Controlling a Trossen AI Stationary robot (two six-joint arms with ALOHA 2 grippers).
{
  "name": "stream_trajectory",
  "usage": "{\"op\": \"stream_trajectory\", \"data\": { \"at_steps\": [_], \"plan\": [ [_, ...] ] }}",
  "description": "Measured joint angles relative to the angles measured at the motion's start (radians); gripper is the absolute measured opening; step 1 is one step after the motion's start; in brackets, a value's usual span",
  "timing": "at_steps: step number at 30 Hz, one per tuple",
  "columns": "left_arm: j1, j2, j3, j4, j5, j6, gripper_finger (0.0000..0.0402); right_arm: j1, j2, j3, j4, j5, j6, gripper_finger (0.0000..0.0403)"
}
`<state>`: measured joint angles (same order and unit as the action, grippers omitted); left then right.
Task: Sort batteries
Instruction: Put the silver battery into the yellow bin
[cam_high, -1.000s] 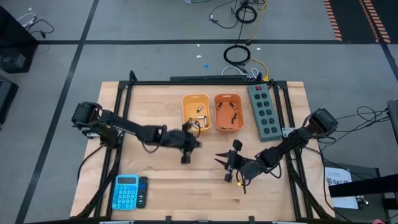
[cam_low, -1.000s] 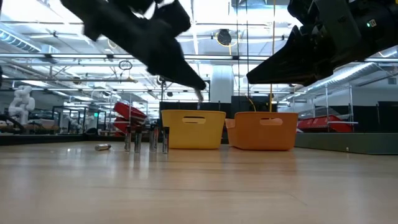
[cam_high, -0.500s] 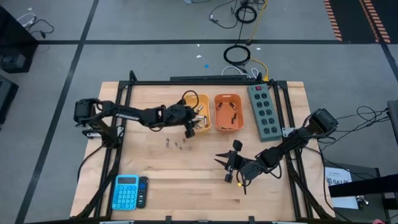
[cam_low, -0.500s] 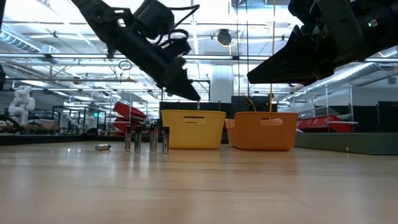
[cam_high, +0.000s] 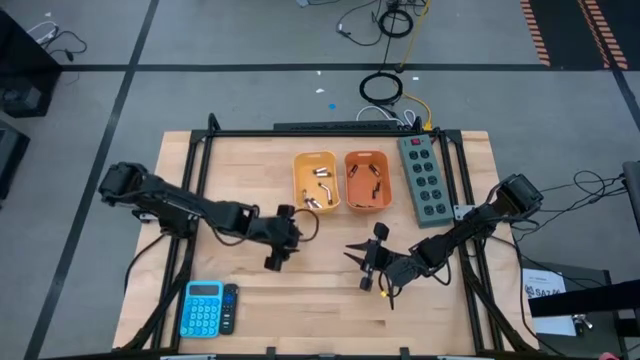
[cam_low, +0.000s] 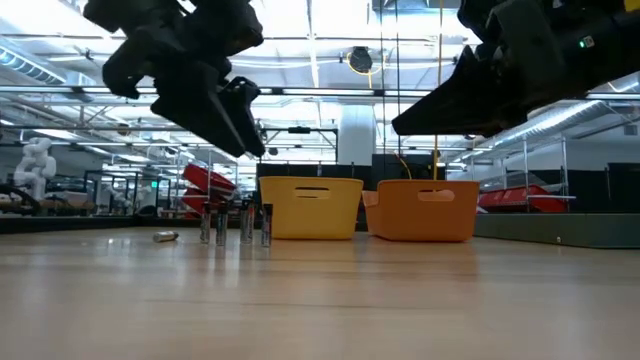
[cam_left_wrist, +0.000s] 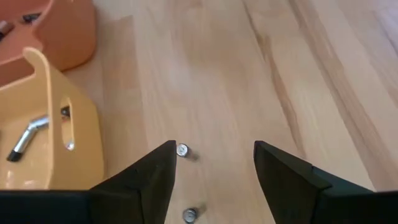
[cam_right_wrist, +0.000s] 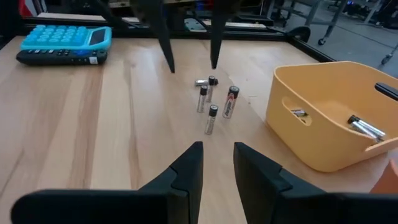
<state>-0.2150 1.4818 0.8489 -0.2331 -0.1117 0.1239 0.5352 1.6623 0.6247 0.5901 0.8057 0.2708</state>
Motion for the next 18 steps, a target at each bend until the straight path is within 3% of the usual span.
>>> {"op": "stream_trajectory", "data": {
  "at_steps": [8,18],
  "plan": [
    [-0.028,0.119,0.127,-0.065,-0.103,0.047,0.0223,0.000,0.000,0.000,0.019,-0.001,-0.006,0.0079],
    [0.051,0.242,0.185,-0.073,0.013,0.066,0.0223,0.004,0.000,0.000,0.013,0.000,-0.007,0.0079]
  ]
}}
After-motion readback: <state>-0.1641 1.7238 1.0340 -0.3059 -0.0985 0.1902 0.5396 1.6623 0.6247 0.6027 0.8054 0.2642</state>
